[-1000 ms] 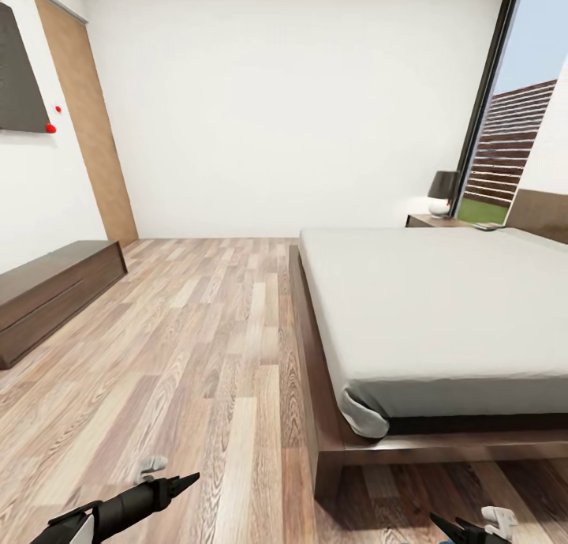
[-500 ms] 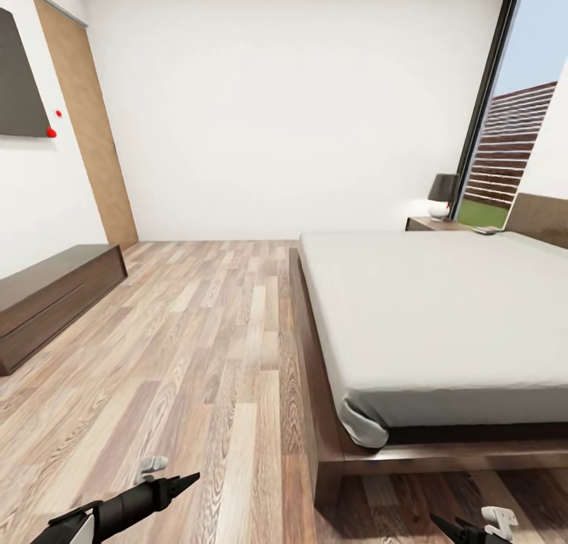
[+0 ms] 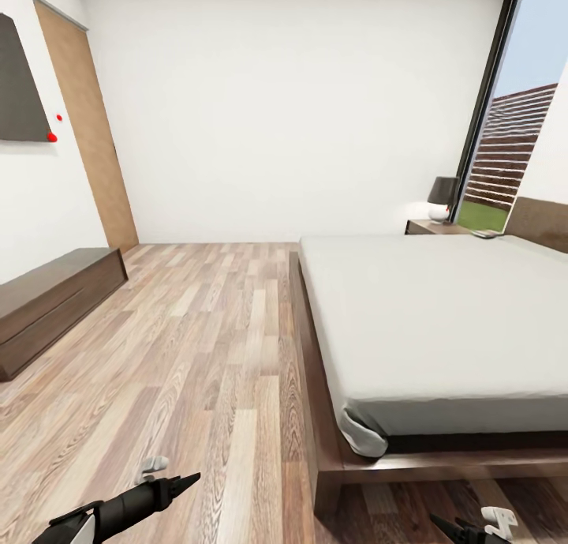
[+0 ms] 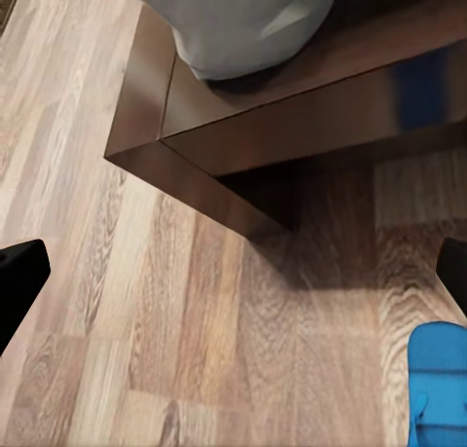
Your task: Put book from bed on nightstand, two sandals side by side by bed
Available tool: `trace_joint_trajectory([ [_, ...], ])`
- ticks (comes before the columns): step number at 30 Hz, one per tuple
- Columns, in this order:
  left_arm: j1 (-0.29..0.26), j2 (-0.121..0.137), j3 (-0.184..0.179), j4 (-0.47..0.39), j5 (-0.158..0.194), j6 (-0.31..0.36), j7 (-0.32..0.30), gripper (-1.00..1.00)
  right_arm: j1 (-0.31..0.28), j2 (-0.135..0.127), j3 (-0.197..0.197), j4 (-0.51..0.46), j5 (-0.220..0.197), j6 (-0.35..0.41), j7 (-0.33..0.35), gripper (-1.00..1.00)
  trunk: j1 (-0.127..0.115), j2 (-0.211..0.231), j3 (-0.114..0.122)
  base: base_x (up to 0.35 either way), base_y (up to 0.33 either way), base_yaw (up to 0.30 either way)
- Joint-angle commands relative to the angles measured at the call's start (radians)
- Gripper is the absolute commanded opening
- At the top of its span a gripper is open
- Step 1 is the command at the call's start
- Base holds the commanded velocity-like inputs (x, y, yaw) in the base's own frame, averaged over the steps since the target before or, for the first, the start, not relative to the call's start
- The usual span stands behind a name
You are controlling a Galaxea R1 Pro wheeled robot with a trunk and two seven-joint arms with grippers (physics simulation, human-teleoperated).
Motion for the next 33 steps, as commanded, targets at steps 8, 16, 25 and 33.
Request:
trace_joint_trajectory([
  [8, 0.0, 0.0, 0.001, 0.0, 0.006, 0.011, -0.003, 1.0, -0.001, 0.0, -0.003, 0.001, 0.005, -0.007, 0.002, 1.0, -0.031, 0.056, 0.024, 0.0, 0.0, 0.0],
  [16, 0.0, 0.0, 0.001, 0.0, 0.006, 0.01, -0.002, 1.0, -0.001, 0.0, -0.003, 0.002, 0.005, -0.007, 0.002, 1.0, -0.062, 0.112, 0.049, 0.0, 0.0, 0.0],
  [25, 0.0, 0.0, 0.001, 0.0, 0.006, 0.01, -0.002, 1.0, -0.001, 0.0, -0.003, 0.003, 0.005, -0.007, 0.002, 1.0, -0.096, 0.175, 0.077, 0.0, 0.0, 0.0],
  [33, 0.0, -0.001, -0.001, 0.0, 0.006, 0.009, 0.022, 1.0, -0.001, 0.0, -0.003, 0.003, 0.005, -0.007, 0.003, 1.0, -0.127, 0.231, 0.102, 0.0, 0.0, 0.0],
])
